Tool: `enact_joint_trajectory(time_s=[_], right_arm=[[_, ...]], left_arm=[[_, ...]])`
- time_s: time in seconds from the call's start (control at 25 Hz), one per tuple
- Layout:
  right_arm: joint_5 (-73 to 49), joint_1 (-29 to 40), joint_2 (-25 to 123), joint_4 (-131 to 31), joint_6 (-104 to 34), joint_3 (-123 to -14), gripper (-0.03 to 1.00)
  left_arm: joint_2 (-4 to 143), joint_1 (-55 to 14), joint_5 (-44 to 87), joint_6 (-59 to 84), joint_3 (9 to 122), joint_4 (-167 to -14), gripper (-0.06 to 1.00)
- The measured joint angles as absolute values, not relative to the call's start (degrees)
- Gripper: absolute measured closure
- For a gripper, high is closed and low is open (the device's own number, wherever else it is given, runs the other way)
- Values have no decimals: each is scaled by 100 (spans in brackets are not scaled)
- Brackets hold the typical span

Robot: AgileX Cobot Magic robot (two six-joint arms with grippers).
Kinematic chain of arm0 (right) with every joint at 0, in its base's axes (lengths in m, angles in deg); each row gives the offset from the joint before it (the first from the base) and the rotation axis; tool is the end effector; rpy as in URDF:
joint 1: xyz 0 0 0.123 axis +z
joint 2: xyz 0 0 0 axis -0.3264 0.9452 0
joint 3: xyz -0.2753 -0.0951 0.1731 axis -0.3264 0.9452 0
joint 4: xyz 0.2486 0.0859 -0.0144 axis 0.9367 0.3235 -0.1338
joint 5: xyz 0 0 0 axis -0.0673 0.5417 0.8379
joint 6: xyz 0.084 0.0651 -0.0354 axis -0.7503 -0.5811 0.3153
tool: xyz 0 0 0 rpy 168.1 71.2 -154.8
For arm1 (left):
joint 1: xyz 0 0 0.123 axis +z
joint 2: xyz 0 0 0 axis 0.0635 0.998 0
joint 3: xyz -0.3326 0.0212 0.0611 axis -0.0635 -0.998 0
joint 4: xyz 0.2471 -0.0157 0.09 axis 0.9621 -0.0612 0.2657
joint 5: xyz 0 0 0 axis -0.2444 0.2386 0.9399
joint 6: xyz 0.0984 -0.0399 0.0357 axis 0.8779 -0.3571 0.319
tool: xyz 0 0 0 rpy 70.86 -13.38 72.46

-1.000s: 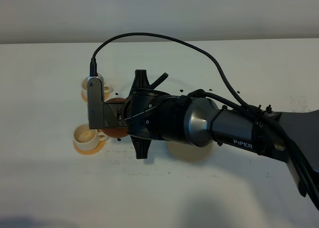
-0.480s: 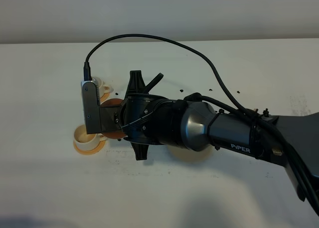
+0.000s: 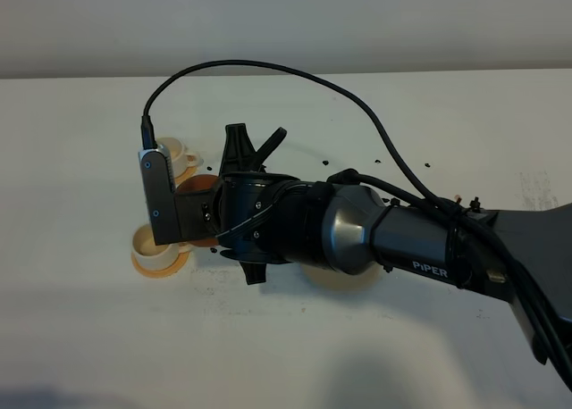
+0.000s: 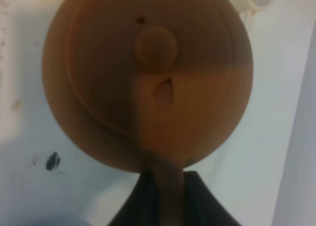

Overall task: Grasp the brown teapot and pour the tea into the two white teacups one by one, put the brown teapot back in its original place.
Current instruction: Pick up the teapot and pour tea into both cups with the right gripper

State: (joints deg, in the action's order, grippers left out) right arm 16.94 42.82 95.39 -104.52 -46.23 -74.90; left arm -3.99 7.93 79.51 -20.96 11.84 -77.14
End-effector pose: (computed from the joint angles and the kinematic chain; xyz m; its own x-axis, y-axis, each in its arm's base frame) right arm 0.2785 0.4141 0.2079 0.2834 -0.9577 -0.0496 -0.7234 -0.1796 -0.6667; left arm -0.0263 -0.0019 0.2583 -0.5040 -0.0277 -0.8633 -0.0697 0.9975 0.0087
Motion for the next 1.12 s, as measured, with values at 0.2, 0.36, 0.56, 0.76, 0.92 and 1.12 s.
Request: enact_joint_trajectory(time_s=[0.2, 0.36, 0.56, 0.76, 0.92, 1.12], right_arm=[[1690, 4282, 9539, -10586, -4623, -7490, 87], [1690, 4282, 9539, -10633, -4623, -7490, 87], [1640, 4282, 9539, -10731, -4618, -7490, 87], [1597, 4282, 9539, -10795, -4618, -7490, 87], [1540, 4282, 9539, -10873, -4618, -7490, 87], [1529, 4282, 9539, -10903, -4565, -7490, 87]], left_arm=[[-399, 793, 7951, -2096, 1184, -7714, 40], [-399, 793, 7951, -2096, 1184, -7714, 40], [-399, 793, 7951, -2096, 1184, -7714, 40], [-399, 793, 7951, -2096, 1184, -7714, 40], [-399, 793, 7951, -2096, 1184, -7714, 40], [-399, 793, 7951, -2096, 1184, -7714, 40]])
